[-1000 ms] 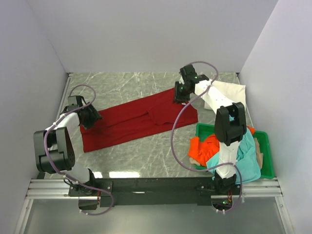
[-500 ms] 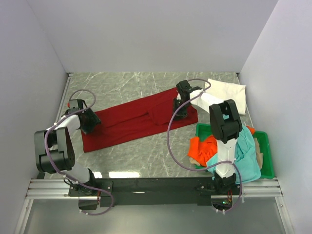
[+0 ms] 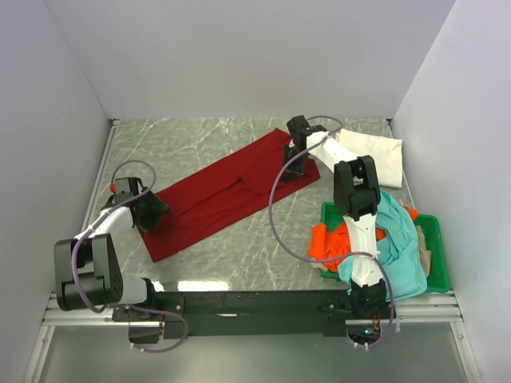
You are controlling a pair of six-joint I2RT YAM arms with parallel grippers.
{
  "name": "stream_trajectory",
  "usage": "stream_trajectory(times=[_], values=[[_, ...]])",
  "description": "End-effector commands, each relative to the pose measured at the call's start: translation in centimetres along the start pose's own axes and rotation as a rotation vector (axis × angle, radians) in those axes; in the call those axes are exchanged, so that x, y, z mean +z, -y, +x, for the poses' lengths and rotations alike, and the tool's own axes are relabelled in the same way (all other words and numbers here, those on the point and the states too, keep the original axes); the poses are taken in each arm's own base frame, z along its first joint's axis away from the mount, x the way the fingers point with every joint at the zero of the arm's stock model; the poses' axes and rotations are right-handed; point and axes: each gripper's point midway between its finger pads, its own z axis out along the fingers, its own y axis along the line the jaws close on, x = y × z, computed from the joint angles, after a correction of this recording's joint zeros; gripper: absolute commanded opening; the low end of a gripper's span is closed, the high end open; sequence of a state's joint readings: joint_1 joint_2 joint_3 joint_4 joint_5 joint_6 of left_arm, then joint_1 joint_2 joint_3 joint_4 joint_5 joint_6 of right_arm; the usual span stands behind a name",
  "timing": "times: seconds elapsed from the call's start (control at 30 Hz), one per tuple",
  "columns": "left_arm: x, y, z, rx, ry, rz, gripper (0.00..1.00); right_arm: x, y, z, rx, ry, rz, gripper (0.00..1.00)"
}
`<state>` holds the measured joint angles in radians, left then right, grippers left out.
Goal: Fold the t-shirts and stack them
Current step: Fold the tshirt
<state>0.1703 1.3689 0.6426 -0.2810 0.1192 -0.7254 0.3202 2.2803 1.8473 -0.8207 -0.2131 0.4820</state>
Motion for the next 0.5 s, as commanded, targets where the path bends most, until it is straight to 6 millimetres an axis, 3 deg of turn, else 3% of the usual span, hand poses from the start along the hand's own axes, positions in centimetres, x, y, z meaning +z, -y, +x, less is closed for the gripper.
stream_trajectory(times=[0.0,0.1,0.27,0.4,0.47], values=[[-0.8,-0.8,3.6,-0.041,-0.104,-0.004,0.66,0.5,1.2,-3.4,0.039,0.061,0.053,0.33],[-1.7,-0.1,4.4,-0.047,-0.114,0.050,0.66,0.5,0.8,-5.6,0.052,0.092,0.037,0.33],[-3.2,1.4,5.3,-0.036,-0.140,0.130,0.65,1.1,-0.4,-7.4,0.042,0.112,-0.033,0.33],[-4.8,1.7,3.8,0.008,-0.075,0.107,0.66,-0.9,-3.1,-8.5,-0.014,0.159,-0.155,0.34],[-6.1,2.5,2.3,0.022,-0.022,0.114,0.66,-3.0,-4.4,-9.1,-0.039,0.194,-0.205,0.35]])
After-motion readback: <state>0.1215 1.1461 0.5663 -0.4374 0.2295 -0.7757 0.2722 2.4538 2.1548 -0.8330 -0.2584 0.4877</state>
